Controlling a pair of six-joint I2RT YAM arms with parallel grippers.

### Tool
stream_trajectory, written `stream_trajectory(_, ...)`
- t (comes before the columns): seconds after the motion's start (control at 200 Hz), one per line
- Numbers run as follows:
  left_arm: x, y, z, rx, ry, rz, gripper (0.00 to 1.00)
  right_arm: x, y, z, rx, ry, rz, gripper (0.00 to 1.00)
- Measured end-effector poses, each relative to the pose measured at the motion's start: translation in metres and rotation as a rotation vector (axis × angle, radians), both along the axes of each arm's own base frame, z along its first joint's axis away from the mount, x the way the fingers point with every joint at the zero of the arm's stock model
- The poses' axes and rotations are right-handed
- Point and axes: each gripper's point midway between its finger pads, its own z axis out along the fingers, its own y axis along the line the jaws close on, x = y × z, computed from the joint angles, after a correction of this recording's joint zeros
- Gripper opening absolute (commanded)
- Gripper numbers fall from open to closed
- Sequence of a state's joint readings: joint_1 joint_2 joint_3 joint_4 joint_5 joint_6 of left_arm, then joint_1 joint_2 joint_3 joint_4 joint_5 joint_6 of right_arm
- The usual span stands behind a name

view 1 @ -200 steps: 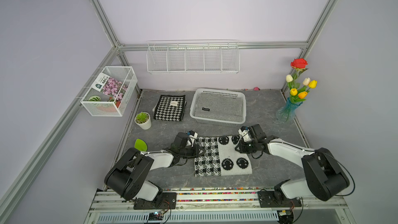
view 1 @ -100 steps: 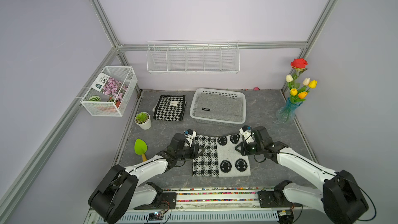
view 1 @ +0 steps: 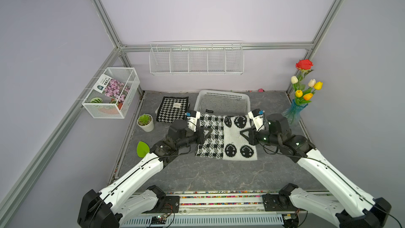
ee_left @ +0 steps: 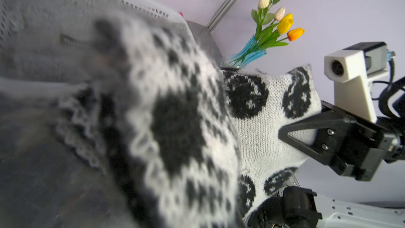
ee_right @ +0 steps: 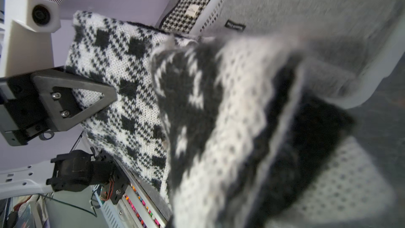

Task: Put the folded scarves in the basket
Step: Pick up the scarf at the center of the board, then place the scarf in the basket.

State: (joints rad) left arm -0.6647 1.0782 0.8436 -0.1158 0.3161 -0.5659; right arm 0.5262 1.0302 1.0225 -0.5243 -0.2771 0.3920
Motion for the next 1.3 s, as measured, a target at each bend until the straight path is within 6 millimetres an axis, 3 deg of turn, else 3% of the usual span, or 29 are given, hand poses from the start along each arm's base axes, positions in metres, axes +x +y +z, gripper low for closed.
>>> stream_trajectory(0.145, 0.030, 0.001, 0.031, 0.003, -0.043, 0.047, 0.00, 0.034, -0.005, 0.024, -0.006, -0.025, -0.054, 0.00)
stream_trajectory(0.345, 0.092, 0.008, 0.036, 0.035, -0.030, 0.119, 0.00, 0.083, -0.018, 0.019, -0.021, 0.016, -0.133, 0.00)
stream_trajectory(0.49, 0.145, 0.005, 0.016, 0.075, 0.019, 0.149, 0.00, 0.116, -0.022, 0.008, -0.016, 0.039, -0.164, 0.00)
stream_trajectory(0.69, 0.199, -0.007, -0.024, 0.088, 0.095, 0.131, 0.00, 0.165, -0.020, -0.020, -0.024, 0.088, -0.184, 0.00)
stream_trajectory(0.875, 0.246, -0.023, -0.049, 0.096, 0.111, 0.104, 0.00, 0.214, -0.013, -0.042, -0.046, 0.112, -0.179, 0.00)
stream_trajectory(1.189, 0.277, -0.022, -0.094, 0.110, 0.162, 0.094, 0.00, 0.254, -0.019, -0.096, -0.137, 0.166, -0.204, 0.00)
stream_trajectory(1.299, 0.281, -0.017, -0.107, 0.109, 0.183, 0.093, 0.07, 0.260, -0.024, -0.113, -0.182, 0.190, -0.207, 0.00)
